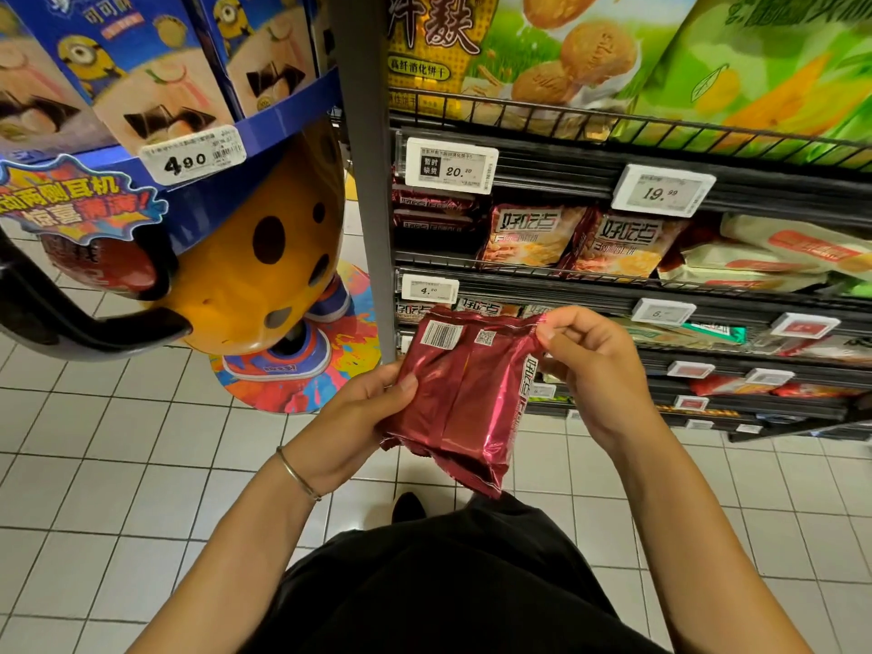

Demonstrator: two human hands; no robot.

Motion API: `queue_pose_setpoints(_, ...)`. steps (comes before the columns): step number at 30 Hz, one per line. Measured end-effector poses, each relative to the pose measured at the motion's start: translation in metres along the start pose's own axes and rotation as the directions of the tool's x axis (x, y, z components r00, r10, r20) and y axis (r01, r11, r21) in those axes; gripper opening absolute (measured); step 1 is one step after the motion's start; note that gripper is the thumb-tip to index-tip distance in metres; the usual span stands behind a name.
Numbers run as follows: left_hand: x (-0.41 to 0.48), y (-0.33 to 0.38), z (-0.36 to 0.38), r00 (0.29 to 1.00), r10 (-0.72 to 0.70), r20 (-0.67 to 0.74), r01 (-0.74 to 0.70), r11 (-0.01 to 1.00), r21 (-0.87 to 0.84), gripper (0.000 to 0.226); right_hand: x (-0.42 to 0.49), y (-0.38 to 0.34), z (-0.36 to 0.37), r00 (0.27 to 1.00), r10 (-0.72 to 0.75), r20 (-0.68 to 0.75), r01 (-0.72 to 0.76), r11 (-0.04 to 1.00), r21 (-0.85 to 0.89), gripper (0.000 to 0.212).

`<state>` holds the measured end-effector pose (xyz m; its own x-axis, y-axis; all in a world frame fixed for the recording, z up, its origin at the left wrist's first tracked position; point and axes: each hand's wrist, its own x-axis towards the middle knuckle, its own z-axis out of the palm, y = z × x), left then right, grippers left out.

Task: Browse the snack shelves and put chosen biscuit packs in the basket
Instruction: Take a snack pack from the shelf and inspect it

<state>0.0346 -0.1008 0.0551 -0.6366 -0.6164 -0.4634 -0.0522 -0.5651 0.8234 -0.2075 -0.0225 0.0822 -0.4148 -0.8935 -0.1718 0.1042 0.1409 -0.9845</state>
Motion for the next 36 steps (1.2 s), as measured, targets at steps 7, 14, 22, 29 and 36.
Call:
queue_pose_setpoints(7,-0.002,0.004,-0.01,0.999,-0.042,-0.004,0.042,0.998,-0.043,0.025,-0.001,-0.004,-0.004,0.985,-0.101,0.141,0.125,0.977,-0.172,0.039)
queue_pose_setpoints(14,-0.003,-0.003,-0.017,0.991,-0.127,-0.041,0.121,0.986,-0.116,0.021,-0.001,-0.011,-0.003,0.965,-0.164,0.206,0.239,0.873,-0.425,0.007)
queue_pose_setpoints(22,-0.006,-0.012,-0.028,0.968,-0.249,-0.016,0.24,0.947,-0.214,0.024,-0.001,-0.014,-0.01,0.943,-0.073,0.326,0.235,0.838,-0.493,0.011)
queue_pose_setpoints(29,-0.004,-0.006,-0.02,0.993,-0.108,-0.044,0.103,0.988,-0.116,0.025,-0.001,0.003,0.001,0.981,-0.153,0.119,0.186,0.92,-0.344,0.017)
queue_pose_setpoints(36,0.003,-0.005,0.001,0.989,0.092,-0.113,-0.082,0.993,0.085,0.041,-0.003,0.016,0.013,0.974,0.224,-0.013,-0.225,0.974,-0.024,0.044)
